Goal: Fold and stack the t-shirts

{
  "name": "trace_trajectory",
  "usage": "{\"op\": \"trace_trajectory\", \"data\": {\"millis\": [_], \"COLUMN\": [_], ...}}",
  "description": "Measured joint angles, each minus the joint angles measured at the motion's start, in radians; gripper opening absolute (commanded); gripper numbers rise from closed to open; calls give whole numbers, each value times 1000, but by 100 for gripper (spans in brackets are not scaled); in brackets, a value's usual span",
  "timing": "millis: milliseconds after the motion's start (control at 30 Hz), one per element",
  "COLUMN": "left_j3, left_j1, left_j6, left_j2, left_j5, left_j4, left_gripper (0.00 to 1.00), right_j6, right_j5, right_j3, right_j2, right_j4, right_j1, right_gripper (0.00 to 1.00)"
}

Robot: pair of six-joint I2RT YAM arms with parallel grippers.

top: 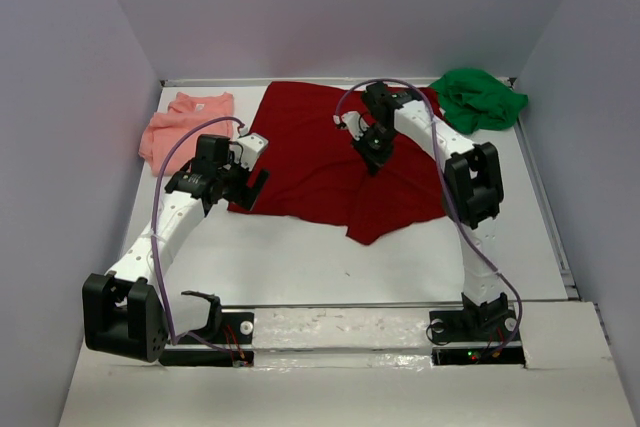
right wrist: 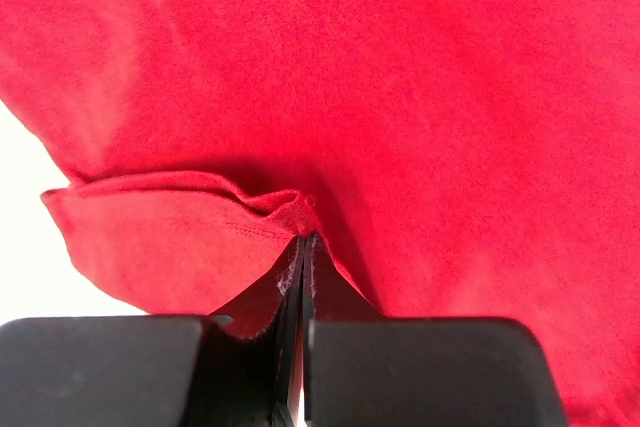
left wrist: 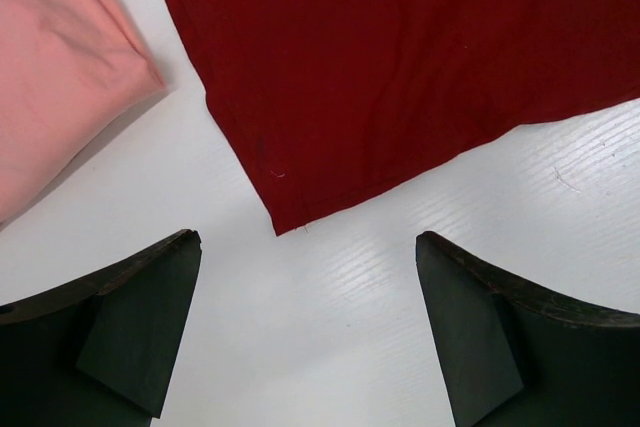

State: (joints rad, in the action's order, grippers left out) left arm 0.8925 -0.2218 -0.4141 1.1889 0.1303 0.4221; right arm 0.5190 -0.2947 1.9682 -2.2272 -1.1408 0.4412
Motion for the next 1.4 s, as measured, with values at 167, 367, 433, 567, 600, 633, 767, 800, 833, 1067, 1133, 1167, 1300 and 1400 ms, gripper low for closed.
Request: {"op": "trace_trajectory", "data": {"millis": [167, 367, 433, 567, 600, 633, 767, 800, 833, 1067, 1133, 1167, 1300, 1400], "left_j3": [0, 0, -1, -34, -50, -60, -77, -77, -77, -77, -78, -80, -98, -121], "left_j1": [-3, -13, -21, -37, -39, -40, -39, -39, -39, -43, -48, -53, -61, -64], "left_j6": [0, -5, -13, -35, -43, -48, -64, -66, -67, -68, -68, -68, -74, -83], "left_j2": [0, 0, 0, 0, 1, 2, 6, 6, 6, 26, 27, 27, 27, 27], "left_j5": [0, -1, -14, -73, -92, -102, -132, -134, -135, -136, -136, -138, -160, -179], "left_j4": [0, 0, 0, -23, -24, -23, -18, -21, -25, -39, -40, -42, -63, -69], "left_gripper": [99, 99, 99, 99, 99, 99, 99, 99, 99, 99, 99, 99, 99, 99], "right_j6": [0, 0, -1, -9, -16, -21, -43, -46, -48, -52, -52, -52, -53, -53], "right_j5": [26, 56, 67, 100, 116, 129, 219, 239, 267, 393, 411, 418, 448, 462], "right_j3": [0, -5, -14, -39, -50, -60, -110, -113, -113, -113, -113, -113, -113, -120], "right_j2": [75, 103, 106, 114, 121, 128, 188, 196, 208, 239, 240, 240, 243, 255], "right_j4": [0, 0, 1, 8, 14, 23, 74, 82, 95, 145, 155, 159, 166, 172], "right_j1": [0, 0, 0, 0, 0, 0, -8, -9, -13, -60, -70, -74, -93, -98], "right_gripper": [0, 0, 0, 0, 0, 0, 0, 0, 0, 0, 0, 0, 0, 0]}}
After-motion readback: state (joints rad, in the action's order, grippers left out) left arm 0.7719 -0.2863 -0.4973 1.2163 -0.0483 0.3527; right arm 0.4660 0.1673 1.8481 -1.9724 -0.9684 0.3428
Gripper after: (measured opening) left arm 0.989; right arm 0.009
